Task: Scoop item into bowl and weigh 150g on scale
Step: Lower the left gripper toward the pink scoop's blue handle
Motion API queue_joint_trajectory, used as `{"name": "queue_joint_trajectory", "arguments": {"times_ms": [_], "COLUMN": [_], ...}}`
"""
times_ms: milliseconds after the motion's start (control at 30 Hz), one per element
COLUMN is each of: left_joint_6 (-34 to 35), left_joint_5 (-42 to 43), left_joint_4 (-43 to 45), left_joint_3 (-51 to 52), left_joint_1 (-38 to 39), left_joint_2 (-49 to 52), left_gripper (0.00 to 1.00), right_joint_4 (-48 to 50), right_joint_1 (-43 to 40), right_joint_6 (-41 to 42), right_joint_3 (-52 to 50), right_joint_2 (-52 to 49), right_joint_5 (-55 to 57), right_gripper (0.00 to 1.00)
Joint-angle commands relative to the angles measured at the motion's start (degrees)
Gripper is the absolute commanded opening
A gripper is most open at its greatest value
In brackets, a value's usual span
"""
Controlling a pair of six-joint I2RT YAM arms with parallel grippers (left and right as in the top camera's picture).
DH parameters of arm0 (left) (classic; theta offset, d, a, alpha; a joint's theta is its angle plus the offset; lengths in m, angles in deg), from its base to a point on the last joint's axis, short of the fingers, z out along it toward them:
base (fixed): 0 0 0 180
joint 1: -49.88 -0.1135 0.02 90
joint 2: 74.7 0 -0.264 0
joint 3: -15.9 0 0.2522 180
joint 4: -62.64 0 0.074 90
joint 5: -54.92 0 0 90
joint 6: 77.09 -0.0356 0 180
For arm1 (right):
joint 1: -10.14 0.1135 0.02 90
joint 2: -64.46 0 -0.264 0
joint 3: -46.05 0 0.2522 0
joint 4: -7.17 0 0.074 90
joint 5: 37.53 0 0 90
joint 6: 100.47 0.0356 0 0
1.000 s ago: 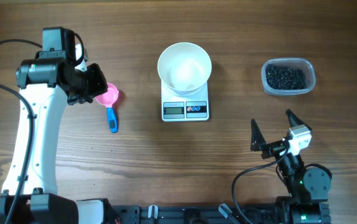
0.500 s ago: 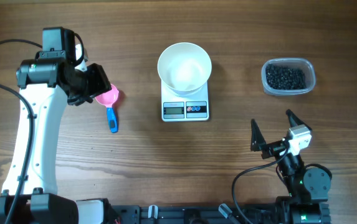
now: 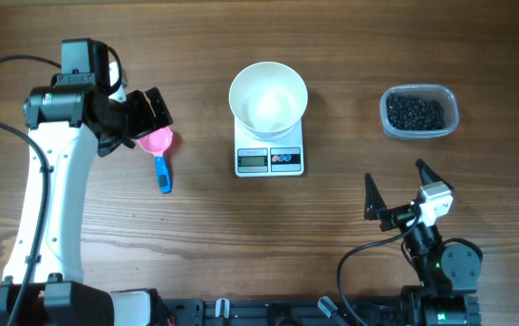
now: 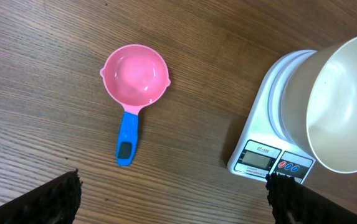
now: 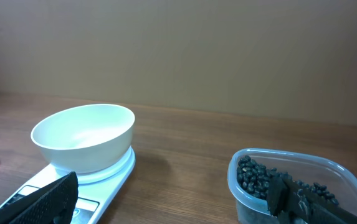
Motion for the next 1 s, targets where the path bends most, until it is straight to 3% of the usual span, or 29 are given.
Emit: {"name": "queue_joint_trajectory", "arguments": {"times_ms": [0, 967], "left_joint_6": [0.09, -0.09], "left_joint_5": [-0.33, -2.49], "left_joint_4": [0.46, 1.92], "left_joint_3": [0.42, 3.32], "left_joint_1": [-0.42, -0.42], "left_joint_2": [0.44, 2.38], "left_gripper": [1.00, 1.00], "right_joint_4": [0.20, 0.20], "right_joint_1": [0.24, 0.24], "right_joint_6": [-0.61, -0.61], "right_joint_3": [-0.07, -0.07], "right_joint_2": [0.46, 0.46], "right_joint_5": [-0.11, -0.11], "right_gripper": [1.00, 1.00]}}
